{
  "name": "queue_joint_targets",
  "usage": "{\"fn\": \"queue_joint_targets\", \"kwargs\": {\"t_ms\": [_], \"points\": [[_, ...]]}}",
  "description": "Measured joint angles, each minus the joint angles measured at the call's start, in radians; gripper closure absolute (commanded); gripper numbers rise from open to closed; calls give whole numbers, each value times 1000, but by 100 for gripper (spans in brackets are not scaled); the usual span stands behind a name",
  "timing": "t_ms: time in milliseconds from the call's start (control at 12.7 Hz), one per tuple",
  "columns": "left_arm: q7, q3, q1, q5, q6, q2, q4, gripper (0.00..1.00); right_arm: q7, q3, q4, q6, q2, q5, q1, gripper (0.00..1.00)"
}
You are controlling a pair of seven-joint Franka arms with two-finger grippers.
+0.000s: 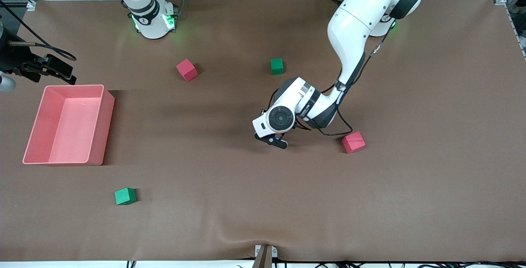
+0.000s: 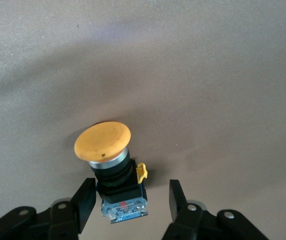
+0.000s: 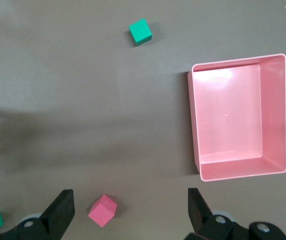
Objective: Place and upright button with both arms
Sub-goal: 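Lift the button with the left gripper and turn it cap up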
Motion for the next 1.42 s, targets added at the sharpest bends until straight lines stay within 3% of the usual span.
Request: {"fn": "queue_joint_targets", "kwargs": {"t_ms": [315,472,709,1102,1417], "points": [[0,3,0,2,0,4,0,45,0,2,11,-49,-2,0,0,0],[0,4,0,3,0,8,0,63,-3,2,11,-51,-2,0,0,0],[0,4,0,3,0,11,1,99,-14,3,11,-51,-2,1,0,0],[-7,14,1,3,1,5,25,100,-18,4,11,-49,-2,1,0,0],[-177,17,2,3,1,-63,42,100,-98,3,11,-44,-2,1,0,0]]}}
